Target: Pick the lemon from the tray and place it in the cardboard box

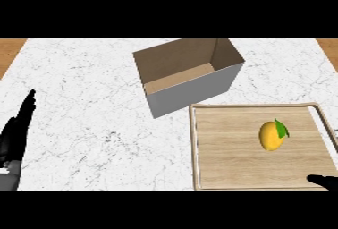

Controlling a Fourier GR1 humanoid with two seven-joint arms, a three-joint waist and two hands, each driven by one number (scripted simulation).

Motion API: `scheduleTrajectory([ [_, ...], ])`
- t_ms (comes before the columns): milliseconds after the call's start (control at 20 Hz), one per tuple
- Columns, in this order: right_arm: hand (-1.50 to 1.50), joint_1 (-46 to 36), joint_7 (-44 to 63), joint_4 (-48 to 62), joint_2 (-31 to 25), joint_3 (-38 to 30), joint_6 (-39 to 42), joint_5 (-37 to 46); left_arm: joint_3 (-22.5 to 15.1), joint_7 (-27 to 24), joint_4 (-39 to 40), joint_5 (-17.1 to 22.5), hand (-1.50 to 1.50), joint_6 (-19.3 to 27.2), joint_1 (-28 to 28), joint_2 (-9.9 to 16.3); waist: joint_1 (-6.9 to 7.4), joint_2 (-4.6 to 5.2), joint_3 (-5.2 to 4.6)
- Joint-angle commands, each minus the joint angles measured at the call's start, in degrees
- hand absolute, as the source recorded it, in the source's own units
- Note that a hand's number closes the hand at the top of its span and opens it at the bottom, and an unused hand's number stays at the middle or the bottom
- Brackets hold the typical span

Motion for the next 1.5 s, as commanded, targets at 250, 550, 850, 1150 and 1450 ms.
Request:
scheduleTrajectory([
  [250,-1.50,-1.80,16.91,-6.73,-14.67,3.63,-0.90,13.21,0.72,0.66,-0.20,-0.23,0.00,-2.43,-0.48,1.23,0.95,-0.11,-0.22],
  [550,-1.50,-3.18,27.32,-10.41,-21.38,7.38,5.81,19.17,1.24,-2.90,3.02,-1.31,0.00,-1.33,-0.35,-0.85,0.94,0.07,-0.19],
  [850,-1.50,-6.74,39.91,-16.86,-18.28,9.84,12.04,21.40,2.07,0.63,0.22,-1.83,0.00,-2.78,-0.39,-1.36,0.74,-0.04,-0.08],
  [1150,-1.50,-12.01,44.01,-14.12,-11.69,10.65,15.42,28.72,4.11,-0.08,-1.80,-3.57,0.00,-4.29,1.13,-1.68,0.89,0.00,-0.04],
  [1450,-1.50,-12.55,48.38,-17.69,-5.22,9.87,17.24,33.56,6.25,0.12,2.91,-6.11,0.00,-5.31,-3.59,-2.89,0.52,-0.02,-0.06],
])
